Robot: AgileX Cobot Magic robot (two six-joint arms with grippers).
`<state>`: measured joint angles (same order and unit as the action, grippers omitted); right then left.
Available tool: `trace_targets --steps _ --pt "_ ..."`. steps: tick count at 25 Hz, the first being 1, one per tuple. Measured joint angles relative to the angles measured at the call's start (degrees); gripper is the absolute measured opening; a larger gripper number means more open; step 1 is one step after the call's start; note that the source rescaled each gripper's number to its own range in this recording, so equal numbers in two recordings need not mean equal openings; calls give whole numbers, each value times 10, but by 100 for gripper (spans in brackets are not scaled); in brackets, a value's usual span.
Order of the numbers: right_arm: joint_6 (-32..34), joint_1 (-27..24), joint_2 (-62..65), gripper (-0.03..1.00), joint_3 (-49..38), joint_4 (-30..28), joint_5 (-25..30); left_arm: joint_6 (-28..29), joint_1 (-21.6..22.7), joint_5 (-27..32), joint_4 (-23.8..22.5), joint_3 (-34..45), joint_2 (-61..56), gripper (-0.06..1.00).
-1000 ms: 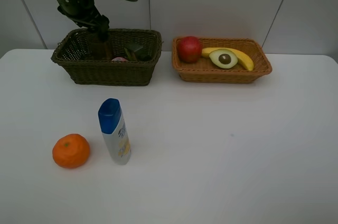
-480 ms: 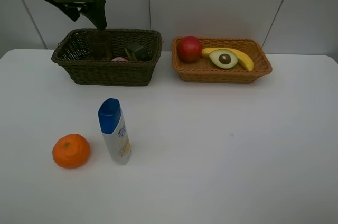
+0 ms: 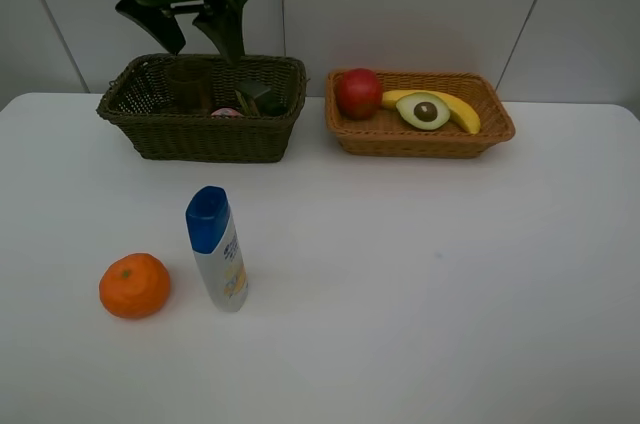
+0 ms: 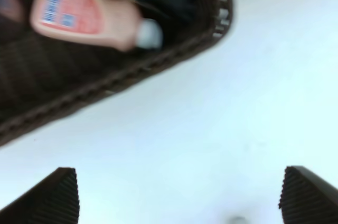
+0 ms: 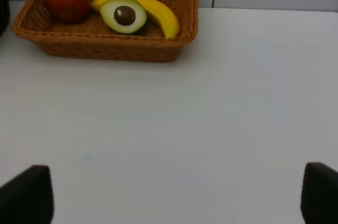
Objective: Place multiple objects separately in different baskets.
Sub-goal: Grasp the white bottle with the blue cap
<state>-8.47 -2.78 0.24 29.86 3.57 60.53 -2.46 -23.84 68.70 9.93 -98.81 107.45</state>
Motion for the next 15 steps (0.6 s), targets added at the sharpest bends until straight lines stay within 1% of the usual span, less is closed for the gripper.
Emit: trace_targets --steps 8,10,15 --pt "0 0 0 98 0 0 0 81 -69 9 -7 0 0 100" --pt "0 0 0 98 0 0 0 92 -83 9 -16 0 0 100" --pt "0 0 0 98 0 0 0 119 -115 9 -20 4 -2 100"
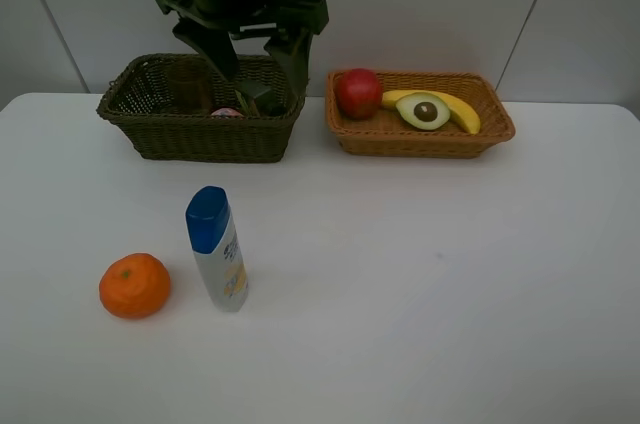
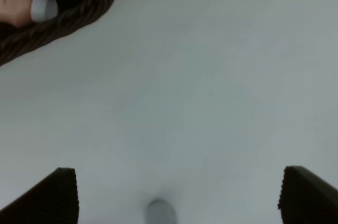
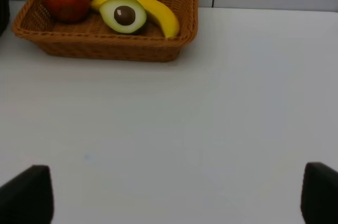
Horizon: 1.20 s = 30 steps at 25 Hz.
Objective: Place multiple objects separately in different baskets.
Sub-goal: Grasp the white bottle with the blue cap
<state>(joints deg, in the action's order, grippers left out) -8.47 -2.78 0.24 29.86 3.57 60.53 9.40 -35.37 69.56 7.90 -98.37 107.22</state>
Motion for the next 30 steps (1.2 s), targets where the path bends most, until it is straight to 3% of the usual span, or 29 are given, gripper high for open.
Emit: trace_targets --steps 21,30 --pt "0 0 0 98 0 0 0 39 -26 3 -10 216 -37 100" --pt "0 0 0 98 0 0 0 39 -28 -60 -10 275 -38 100"
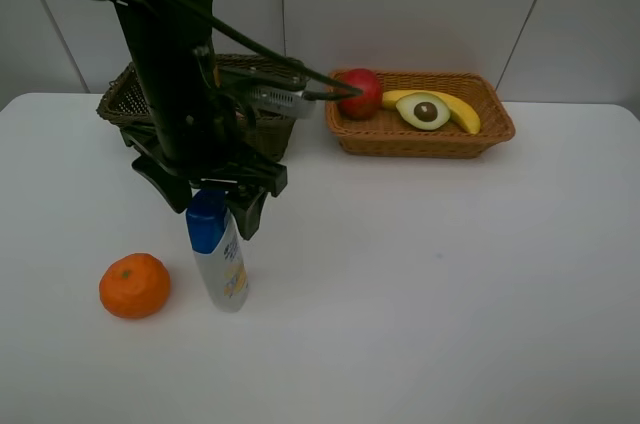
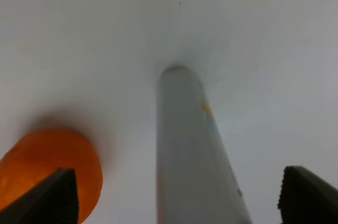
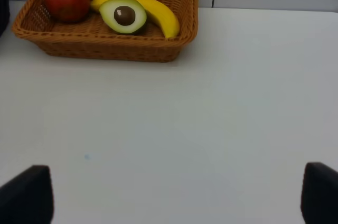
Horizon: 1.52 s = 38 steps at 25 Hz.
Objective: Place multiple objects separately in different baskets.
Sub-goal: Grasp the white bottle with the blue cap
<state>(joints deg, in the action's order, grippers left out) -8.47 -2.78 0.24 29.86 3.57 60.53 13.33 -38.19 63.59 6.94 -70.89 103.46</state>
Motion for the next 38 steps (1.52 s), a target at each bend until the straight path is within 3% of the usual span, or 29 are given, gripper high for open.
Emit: trace_targets --steps 6,14,17,20,38 --pt "0 0 0 98 0 0 0 0 0 -41 3 31 0 100" --pt "0 0 0 98 0 0 0 -1 0 -48 14 34 0 97" --pt "0 0 0 98 0 0 0 -1 0 -48 14 34 0 81" --pt "0 0 0 98 0 0 0 -1 0 -48 14 34 0 47" --pt "0 0 0 98 0 0 0 -24 -1 -47 14 34 -1 47"
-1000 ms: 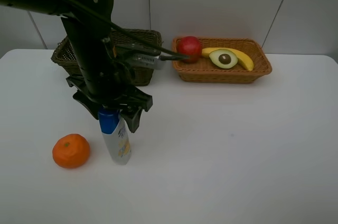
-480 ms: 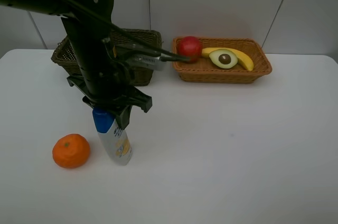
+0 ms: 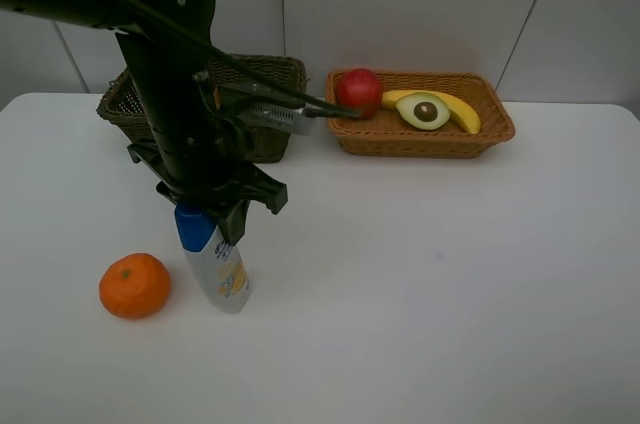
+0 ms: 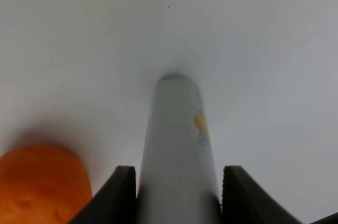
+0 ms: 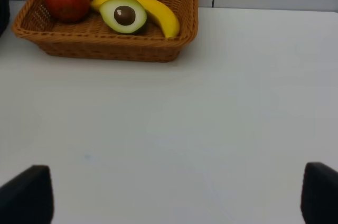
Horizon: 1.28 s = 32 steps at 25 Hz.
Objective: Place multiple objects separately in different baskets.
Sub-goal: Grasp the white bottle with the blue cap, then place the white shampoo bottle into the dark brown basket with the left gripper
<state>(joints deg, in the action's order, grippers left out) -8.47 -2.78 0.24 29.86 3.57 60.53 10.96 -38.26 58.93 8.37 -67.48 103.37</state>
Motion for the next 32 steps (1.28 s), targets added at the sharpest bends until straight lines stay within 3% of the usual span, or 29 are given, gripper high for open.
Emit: trace_targets --steps 8,14,20,32 --pt "0 0 0 98 0 0 0 6 0 46 -1 -31 -3 47" --pt "0 0 0 98 0 0 0 12 0 98 -8 -97 -4 47" --pt "0 0 0 98 0 0 0 20 4 105 -35 -174 -4 47" --pt "0 0 0 98 0 0 0 -13 76 110 -55 -304 -4 47"
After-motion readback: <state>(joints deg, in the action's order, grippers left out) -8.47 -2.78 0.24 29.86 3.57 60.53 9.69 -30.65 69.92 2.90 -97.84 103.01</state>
